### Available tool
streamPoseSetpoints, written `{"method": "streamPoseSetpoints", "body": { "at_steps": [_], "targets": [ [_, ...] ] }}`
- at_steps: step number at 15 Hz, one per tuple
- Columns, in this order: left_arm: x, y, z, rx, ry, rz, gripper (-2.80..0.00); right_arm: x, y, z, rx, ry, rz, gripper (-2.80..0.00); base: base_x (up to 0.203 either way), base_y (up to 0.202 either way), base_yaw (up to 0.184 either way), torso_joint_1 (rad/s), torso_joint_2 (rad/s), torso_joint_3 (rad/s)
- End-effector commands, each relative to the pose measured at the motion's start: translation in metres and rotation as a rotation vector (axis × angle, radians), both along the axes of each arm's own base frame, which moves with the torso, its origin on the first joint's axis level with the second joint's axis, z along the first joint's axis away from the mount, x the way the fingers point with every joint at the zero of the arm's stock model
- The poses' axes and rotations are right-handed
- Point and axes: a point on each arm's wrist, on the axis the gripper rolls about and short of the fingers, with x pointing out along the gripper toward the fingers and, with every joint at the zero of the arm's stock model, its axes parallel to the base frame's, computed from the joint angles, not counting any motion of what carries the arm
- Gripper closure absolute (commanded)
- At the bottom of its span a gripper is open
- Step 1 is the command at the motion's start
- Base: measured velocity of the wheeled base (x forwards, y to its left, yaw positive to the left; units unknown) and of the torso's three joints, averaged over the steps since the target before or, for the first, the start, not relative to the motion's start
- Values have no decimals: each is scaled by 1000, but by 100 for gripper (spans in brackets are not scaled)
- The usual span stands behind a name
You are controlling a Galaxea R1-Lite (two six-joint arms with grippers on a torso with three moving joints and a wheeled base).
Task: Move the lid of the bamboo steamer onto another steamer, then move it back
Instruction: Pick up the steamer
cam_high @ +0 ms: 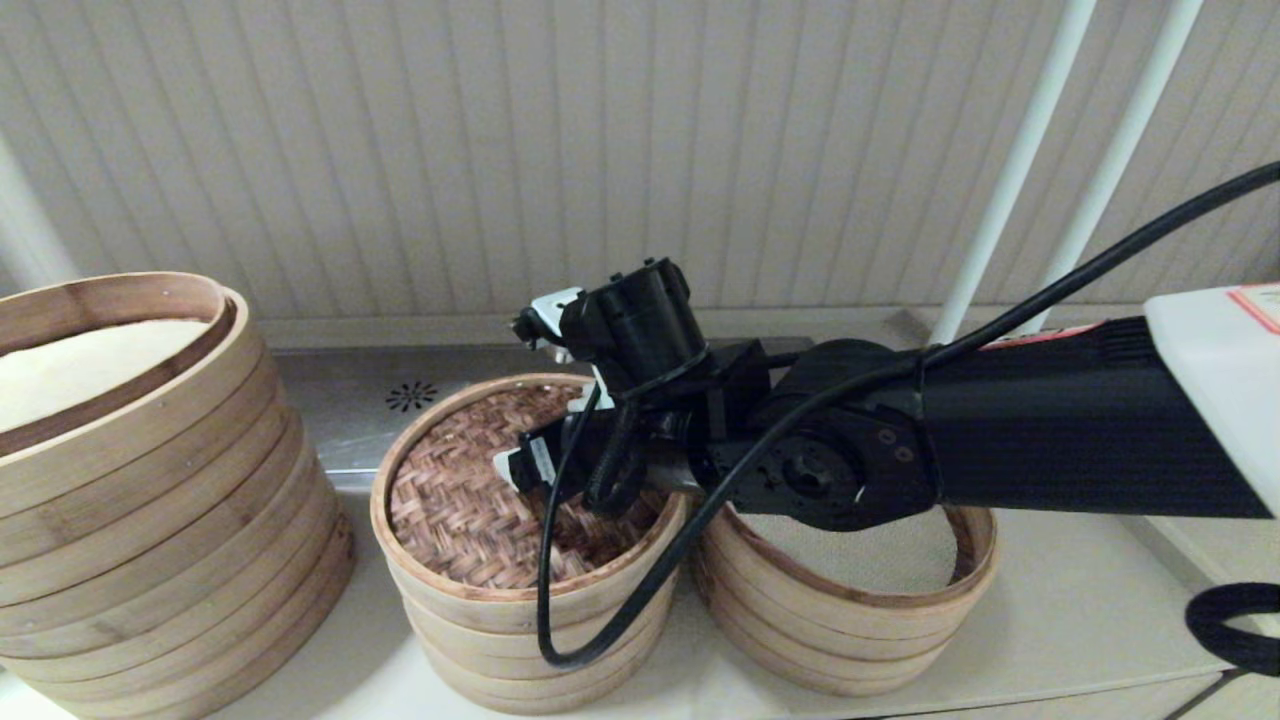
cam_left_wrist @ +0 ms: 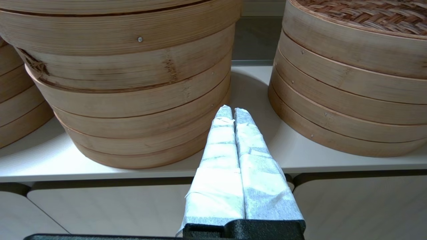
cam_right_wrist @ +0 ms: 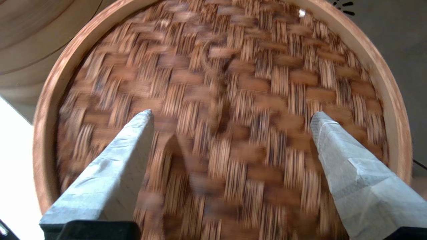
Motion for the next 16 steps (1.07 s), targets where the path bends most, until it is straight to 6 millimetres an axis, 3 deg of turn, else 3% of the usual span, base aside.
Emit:
{"method": "streamPoseSetpoints", "body": {
  "at_steps": [1, 10, 11, 16],
  "targets": [
    [0, 0, 0, 0, 2, 0, 0, 5, 7, -4, 0, 1, 0, -280, 0, 0, 0, 0, 0, 0],
    [0, 0, 0, 0, 2, 0, 0, 11, 13, -12, -18, -12, -25, -280, 0, 0, 0, 0, 0, 0],
    [0, 0, 0, 0, 2, 0, 0, 13, 15, -14, -25, -16, -35, 0, 0, 0, 0, 0, 0, 0],
    [0, 0, 0, 0, 2, 0, 0, 16, 21, -25, -40, -8, -37, 0, 0, 0, 0, 0, 0, 0]
  ]
}}
